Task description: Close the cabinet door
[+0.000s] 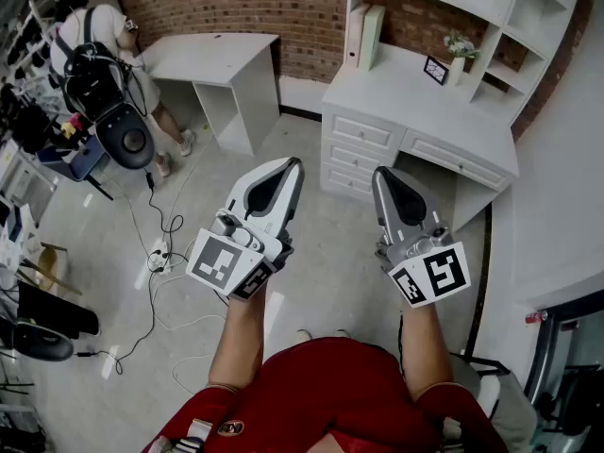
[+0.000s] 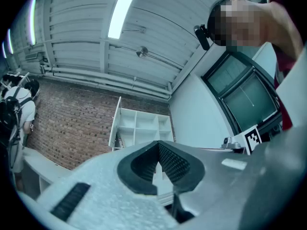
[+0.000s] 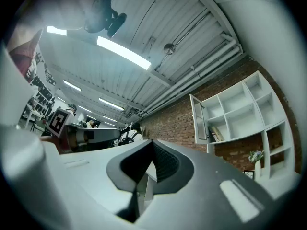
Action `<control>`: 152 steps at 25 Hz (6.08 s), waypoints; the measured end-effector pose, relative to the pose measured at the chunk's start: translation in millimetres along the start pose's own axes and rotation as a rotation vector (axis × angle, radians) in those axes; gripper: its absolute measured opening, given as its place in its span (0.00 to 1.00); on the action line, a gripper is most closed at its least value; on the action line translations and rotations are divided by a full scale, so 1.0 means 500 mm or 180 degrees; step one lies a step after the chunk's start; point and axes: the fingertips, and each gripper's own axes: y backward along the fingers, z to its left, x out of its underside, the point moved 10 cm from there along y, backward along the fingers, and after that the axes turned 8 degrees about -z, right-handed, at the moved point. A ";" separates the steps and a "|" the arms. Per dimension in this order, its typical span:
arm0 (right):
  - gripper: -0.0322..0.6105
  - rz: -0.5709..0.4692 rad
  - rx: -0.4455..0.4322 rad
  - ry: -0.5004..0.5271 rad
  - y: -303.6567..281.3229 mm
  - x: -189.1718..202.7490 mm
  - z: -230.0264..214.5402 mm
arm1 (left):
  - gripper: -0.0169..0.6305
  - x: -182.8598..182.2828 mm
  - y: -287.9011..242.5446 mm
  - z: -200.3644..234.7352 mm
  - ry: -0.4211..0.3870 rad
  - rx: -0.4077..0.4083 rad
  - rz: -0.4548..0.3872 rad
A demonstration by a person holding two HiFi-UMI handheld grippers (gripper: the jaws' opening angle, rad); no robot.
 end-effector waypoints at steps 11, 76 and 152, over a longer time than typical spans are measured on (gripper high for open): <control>0.07 0.0005 0.0146 0.0001 -0.045 0.029 0.071 | 0.03 -0.001 0.065 0.075 0.0115 0.0169 -0.0030; 0.07 -0.0071 0.0410 0.0181 -0.759 0.484 -0.858 | 0.03 0.470 -0.948 0.896 0.0028 0.0435 0.0090; 0.07 -0.0018 0.0753 0.0199 -0.514 0.485 -1.522 | 0.46 0.697 -1.570 0.660 -0.0249 0.0023 0.0014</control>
